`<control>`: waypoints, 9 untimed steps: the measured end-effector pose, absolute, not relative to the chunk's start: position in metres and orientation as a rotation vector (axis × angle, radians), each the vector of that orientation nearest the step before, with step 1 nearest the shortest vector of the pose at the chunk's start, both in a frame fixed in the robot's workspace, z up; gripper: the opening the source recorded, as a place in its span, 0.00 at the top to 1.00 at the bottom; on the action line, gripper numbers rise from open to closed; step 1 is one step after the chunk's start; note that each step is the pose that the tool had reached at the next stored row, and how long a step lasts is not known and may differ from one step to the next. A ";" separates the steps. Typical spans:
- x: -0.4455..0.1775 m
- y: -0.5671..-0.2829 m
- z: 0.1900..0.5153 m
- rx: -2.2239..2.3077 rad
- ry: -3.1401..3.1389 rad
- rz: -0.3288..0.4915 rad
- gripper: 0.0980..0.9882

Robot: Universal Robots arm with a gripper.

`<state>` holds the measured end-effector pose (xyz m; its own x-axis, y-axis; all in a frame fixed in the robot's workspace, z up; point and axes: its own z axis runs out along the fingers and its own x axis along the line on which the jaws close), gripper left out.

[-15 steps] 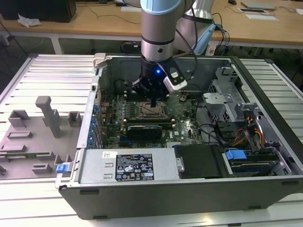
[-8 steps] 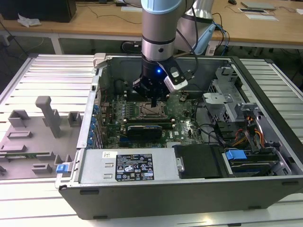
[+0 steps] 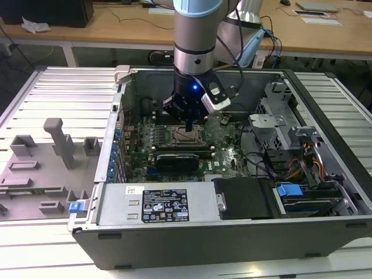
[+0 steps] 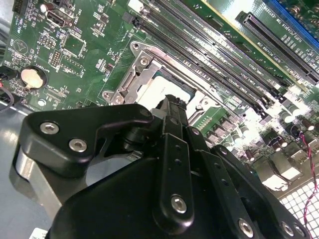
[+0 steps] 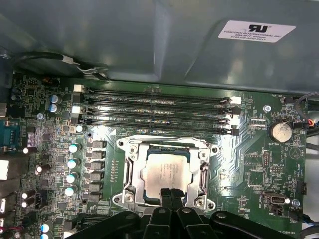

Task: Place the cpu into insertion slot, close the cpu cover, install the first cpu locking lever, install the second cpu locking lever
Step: 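Install the second cpu locking lever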

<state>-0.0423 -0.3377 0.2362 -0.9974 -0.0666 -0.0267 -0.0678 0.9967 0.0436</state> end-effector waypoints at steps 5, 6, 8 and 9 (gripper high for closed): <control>-0.042 -0.338 0.236 -0.105 3.114 0.069 0.99; -0.042 -0.338 0.236 -0.105 3.114 0.069 0.99; -0.042 -0.338 0.237 -0.105 3.114 0.069 0.99; -0.042 -0.338 0.237 -0.105 3.114 0.069 0.99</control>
<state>-0.0423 -0.3377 0.2369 -0.9974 -0.0666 -0.0266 -0.0677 0.9968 0.0434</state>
